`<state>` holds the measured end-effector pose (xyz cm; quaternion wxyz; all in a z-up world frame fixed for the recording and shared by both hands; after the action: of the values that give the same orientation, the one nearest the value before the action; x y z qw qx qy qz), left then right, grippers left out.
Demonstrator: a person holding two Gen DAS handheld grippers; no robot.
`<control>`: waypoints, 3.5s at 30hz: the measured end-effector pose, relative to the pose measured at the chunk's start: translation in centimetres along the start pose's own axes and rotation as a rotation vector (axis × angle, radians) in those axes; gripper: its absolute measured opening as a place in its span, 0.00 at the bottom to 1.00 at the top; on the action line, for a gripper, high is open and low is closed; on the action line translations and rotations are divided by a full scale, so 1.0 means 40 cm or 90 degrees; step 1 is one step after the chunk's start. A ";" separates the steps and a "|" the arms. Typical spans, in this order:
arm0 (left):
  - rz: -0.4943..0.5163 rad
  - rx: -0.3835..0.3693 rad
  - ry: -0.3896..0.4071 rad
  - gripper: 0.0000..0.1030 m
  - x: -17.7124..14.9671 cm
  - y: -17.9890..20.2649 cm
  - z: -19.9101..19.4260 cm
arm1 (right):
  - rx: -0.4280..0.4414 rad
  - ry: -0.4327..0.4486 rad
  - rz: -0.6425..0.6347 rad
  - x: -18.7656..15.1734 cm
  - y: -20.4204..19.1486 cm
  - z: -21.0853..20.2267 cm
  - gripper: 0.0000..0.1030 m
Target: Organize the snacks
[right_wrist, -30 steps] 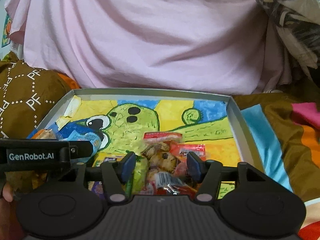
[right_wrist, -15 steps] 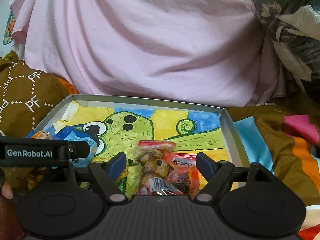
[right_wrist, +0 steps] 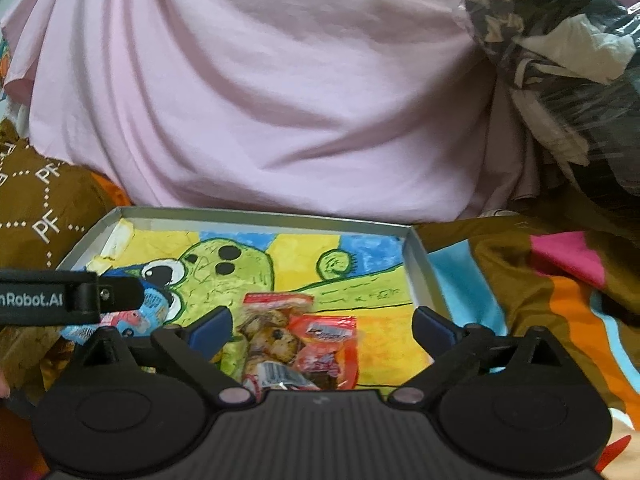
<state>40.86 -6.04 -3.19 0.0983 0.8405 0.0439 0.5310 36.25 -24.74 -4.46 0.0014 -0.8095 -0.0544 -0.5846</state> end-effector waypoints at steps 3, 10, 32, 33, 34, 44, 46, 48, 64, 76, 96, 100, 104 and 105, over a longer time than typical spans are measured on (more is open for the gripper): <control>-0.002 0.017 0.001 0.99 0.005 0.000 -0.011 | 0.002 0.004 0.014 0.006 0.010 -0.008 0.99; 0.003 0.039 0.012 0.99 0.021 0.000 -0.042 | 0.008 0.009 0.031 0.017 0.018 -0.028 1.00; 0.032 0.108 0.038 0.99 0.075 -0.016 -0.249 | 0.024 0.048 0.087 0.076 0.047 -0.199 1.00; 0.033 0.111 0.040 0.99 0.072 -0.016 -0.262 | 0.026 0.051 0.090 0.077 0.047 -0.209 1.00; 0.033 0.114 0.043 0.99 0.070 -0.016 -0.273 | 0.028 0.053 0.092 0.078 0.047 -0.218 1.00; 0.052 0.130 0.061 0.99 0.040 -0.013 -0.375 | 0.039 0.055 0.112 0.066 0.040 -0.303 1.00; 0.054 0.135 0.065 0.99 0.031 -0.016 -0.395 | 0.040 0.055 0.114 0.058 0.035 -0.324 1.00; 0.050 0.140 0.065 0.99 0.024 -0.018 -0.414 | 0.042 0.055 0.113 0.050 0.031 -0.343 1.00; 0.050 0.144 0.101 0.99 -0.032 -0.018 -0.544 | 0.051 0.082 0.104 0.002 0.017 -0.484 1.00; 0.039 0.172 0.132 0.99 -0.091 -0.025 -0.634 | 0.074 0.080 0.080 -0.051 -0.015 -0.566 1.00; 0.070 0.175 0.118 0.99 -0.180 -0.020 -0.743 | 0.087 0.066 0.073 -0.112 -0.045 -0.685 1.00; 0.088 0.177 0.108 0.99 -0.201 -0.014 -0.764 | 0.092 0.061 0.075 -0.124 -0.054 -0.704 1.00; 0.094 0.180 0.094 0.99 -0.224 -0.019 -0.786 | 0.099 0.052 0.073 -0.139 -0.068 -0.723 1.00; 0.090 0.181 0.090 0.99 -0.229 -0.023 -0.792 | 0.102 0.048 0.074 -0.144 -0.072 -0.729 1.00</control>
<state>8.38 -3.01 1.70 -0.0627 0.8075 0.0661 0.5827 6.61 -24.32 -0.88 0.1019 -0.7859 -0.0538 -0.6075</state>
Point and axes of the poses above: each gripper's, at about its wrist camera, not at the fingertips, and z roughly the way its jaws point, y to its right, x to its top, the point moved 1 cm from there along z, roughly the way its jaws point, and after that the axes turned 10 degrees about x, right-handed, at the moved point
